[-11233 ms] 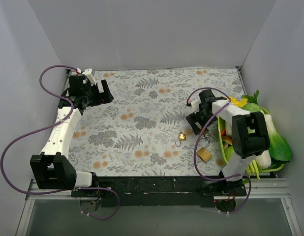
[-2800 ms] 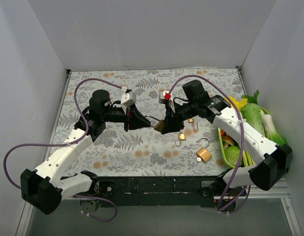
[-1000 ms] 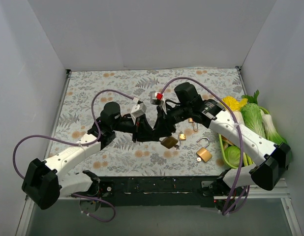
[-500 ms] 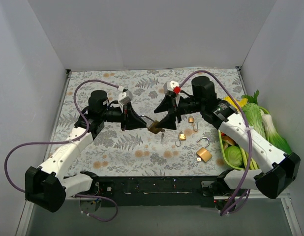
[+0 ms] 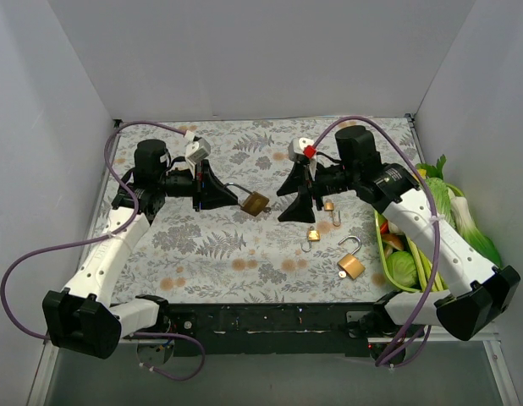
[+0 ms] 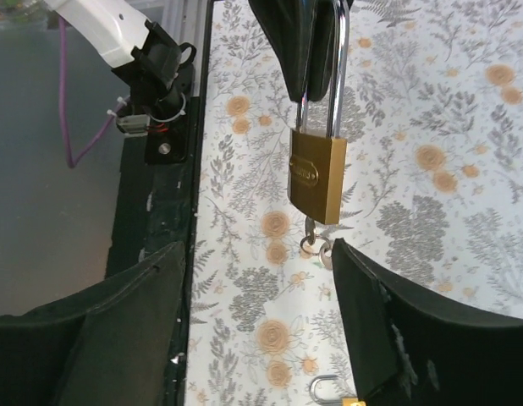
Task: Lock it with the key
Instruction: Lock the lock.
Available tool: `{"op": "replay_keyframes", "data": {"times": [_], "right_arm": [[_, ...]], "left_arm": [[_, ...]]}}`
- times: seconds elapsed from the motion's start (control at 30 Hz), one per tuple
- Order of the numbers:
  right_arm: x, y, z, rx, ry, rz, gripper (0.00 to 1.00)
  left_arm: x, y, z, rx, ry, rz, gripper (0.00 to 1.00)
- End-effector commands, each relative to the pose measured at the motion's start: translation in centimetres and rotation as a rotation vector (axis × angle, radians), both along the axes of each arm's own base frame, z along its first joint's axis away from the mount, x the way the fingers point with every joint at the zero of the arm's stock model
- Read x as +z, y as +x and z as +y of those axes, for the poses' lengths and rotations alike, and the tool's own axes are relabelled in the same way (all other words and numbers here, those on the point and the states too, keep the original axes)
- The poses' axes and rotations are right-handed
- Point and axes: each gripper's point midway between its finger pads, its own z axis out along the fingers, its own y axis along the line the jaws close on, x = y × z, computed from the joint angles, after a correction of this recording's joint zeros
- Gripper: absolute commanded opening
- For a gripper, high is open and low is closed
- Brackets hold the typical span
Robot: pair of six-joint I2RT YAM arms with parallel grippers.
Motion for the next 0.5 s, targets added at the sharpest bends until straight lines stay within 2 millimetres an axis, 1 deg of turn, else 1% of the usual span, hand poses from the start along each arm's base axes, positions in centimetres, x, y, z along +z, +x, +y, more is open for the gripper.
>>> {"op": "replay_keyframes", "data": {"times": [0.0, 0.03, 0.07, 0.13, 0.17, 0.23, 0.47], "right_arm": [[0.2, -0.6, 0.3, 0.033, 0.022, 0.055, 0.72], [0.2, -0.5, 0.4, 0.034, 0.03, 0.059, 0.7], [0.2, -0.3, 0.6, 0.026, 0.042, 0.066, 0.65], [0.3, -0.2, 0.8, 0.032, 0.054, 0.079, 0.6], [0.5, -0.1, 1.0, 0.032, 0.062, 0.084, 0.6], [0.4, 0.1, 1.2, 0.036, 0.061, 0.102, 0.59], [-1.8, 0.2, 1.6, 0.046, 0.036, 0.186, 0.56]], "left_arm": [[3.8, -1.8, -0.1, -0.119, -0.066, -0.069, 0.0], [4.0, -1.9, -0.1, -0.121, -0.068, -0.067, 0.0], [4.1, -1.9, -0.2, -0.124, -0.07, -0.064, 0.0], [4.4, -2.1, -0.2, -0.133, -0.075, -0.063, 0.0], [4.4, -2.1, -0.2, -0.134, -0.076, -0.062, 0.0], [4.6, -2.1, -0.2, -0.137, -0.079, -0.068, 0.0], [5.2, -2.2, -0.2, -0.128, -0.088, -0.071, 0.0]]}}
